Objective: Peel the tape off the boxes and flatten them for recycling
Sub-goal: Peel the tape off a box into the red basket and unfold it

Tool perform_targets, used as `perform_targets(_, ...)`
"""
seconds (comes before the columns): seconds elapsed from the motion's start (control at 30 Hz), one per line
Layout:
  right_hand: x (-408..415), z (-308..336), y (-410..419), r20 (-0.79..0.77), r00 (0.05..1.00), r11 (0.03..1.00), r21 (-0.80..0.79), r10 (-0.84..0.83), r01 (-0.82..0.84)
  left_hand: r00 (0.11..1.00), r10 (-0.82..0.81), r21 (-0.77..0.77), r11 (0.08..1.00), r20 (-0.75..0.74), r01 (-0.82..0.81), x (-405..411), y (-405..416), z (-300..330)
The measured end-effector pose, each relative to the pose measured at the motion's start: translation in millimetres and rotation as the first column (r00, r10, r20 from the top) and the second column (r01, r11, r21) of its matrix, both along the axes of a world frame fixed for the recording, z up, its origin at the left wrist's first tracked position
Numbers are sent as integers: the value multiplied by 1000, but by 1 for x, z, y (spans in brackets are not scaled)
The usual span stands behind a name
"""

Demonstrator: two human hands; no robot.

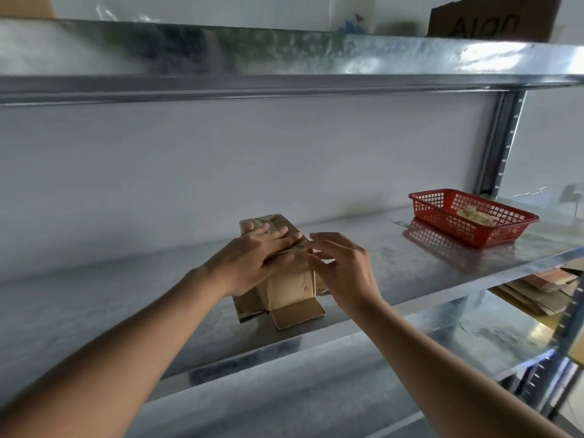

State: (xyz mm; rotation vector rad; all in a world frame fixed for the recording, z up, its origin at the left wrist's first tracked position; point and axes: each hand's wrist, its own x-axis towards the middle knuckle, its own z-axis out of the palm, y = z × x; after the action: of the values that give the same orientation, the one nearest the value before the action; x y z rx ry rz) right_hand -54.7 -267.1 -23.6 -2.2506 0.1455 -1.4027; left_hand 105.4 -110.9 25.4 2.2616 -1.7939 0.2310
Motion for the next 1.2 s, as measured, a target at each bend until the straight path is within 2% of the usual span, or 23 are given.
perform_targets(0.13,-8,7,-8,-19,995,981,-172,-98,93,1000,16,-9,1000,-15,-16,-5,-13,-4)
perform_targets(0.23,-14,11,-21,-42,992,973,-204,-120,109,999,27,-10,1000,-16,-27,-11,-26,-5)
perform_targets(0.37,-23,9,-50,28,993,985,-128,-111,114,995,-40,-7,999,-96,39,-11,-33,2)
perform_targets(0.47,-28,9,-72,-18,994,991,-89,-104,102,994,-75,-46,996,-83,71,-16,-38,-1)
perform_targets(0.57,-35,13,-81,-60,998,962,-272,-9,-8,991,-94,-94,992,-91,85,-23,-47,-3)
perform_targets(0.67,-38,16,-79,-88,992,855,-504,88,-121,987,-109,-111,989,-121,95,-27,-49,-2)
perform_targets(0.87,-36,18,-74,73,990,667,-744,121,-26,980,-81,-86,994,-183,66,-31,-50,0)
perform_targets(1.03,-32,17,-75,121,986,630,-776,118,20,984,-82,-116,991,-158,64,-29,-52,-1)
perform_targets(1.2,-28,17,-68,132,990,690,-721,42,67,983,-104,-126,988,-154,85,-24,-58,-2)
